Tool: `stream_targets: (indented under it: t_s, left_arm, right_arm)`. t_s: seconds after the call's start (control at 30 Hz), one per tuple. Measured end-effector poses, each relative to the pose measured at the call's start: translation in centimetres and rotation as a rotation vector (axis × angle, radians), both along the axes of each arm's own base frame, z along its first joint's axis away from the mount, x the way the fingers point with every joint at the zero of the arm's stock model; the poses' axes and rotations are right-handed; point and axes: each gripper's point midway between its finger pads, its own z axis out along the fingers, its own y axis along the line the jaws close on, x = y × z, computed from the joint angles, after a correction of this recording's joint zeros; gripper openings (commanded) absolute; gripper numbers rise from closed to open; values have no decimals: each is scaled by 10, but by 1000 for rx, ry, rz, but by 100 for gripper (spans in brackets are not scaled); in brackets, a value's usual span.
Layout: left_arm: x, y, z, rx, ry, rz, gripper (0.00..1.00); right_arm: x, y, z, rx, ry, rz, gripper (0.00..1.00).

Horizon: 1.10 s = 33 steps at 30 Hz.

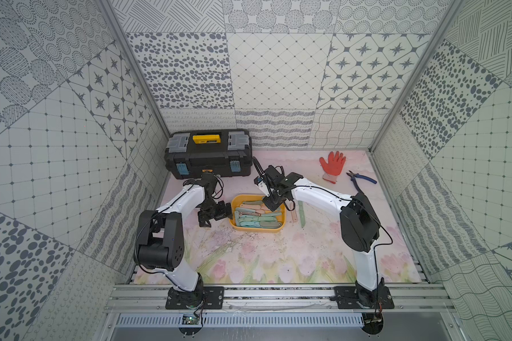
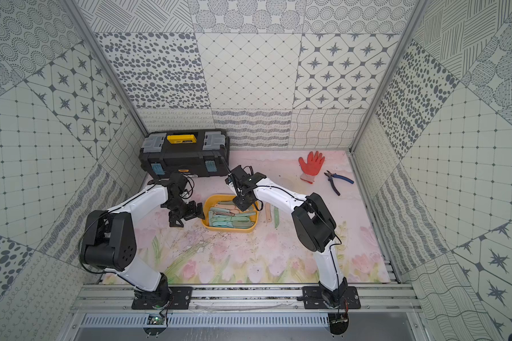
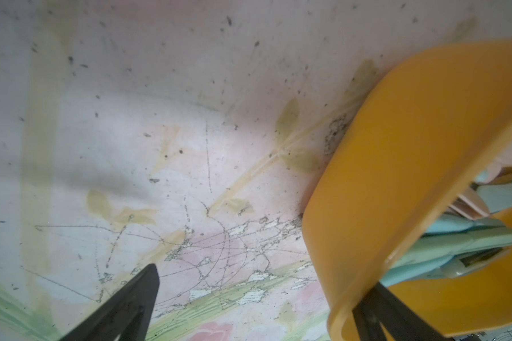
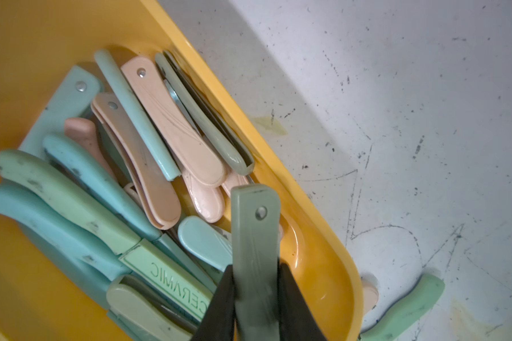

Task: Take the fruit knife out of the storage box
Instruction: Pick up the fruit knife from the storage box, then place the fruit knife at the center of the board.

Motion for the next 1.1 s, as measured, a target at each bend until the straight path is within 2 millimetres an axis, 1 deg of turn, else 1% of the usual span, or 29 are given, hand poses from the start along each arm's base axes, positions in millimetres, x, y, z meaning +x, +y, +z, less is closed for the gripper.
stream_targets:
  t_s: [0.1,0.2,0.3,0.4,0.47,0.53,0.6,0.7,0.87,0.97,1.1]
  left_arm:
    - [0,0,0,0,0,0,98]
    - [0,0,0,0,0,0,98]
    - [0,0,0,0,0,0,98]
    - [0,0,0,0,0,0,98]
    - [0,0,0,0,0,0,98]
    - [0,0,0,0,0,0,98]
    - [0,0,0,0,0,0,98]
    - [0,0,0,0,0,0,98]
    - [0,0,0,0,-1,0,98]
    - [0,0,0,0,-1,0,98]
    - [0,0,0,-1,-1,0,98]
  right_arm:
    - [-2,-4,0,-7,1,-18,22]
    - [-3,-10,8,3,-12,-47,22]
    - [-4,-17,28,40,-39,-84,22]
    - [-3,-27,52,98,-69,-142,21]
    - [2,-40,65,137,-86,-203,20]
    - [9,-58,71,163,-95,-275,19]
    - [13,-76,68,166,-92,-334,19]
    - [16,-107,57,140,-82,-433,20]
    - [11,-147,34,93,-49,-560,19]
    - [9,-164,24,74,-30,-619,18]
    - [5,-179,10,53,-2,-673,18]
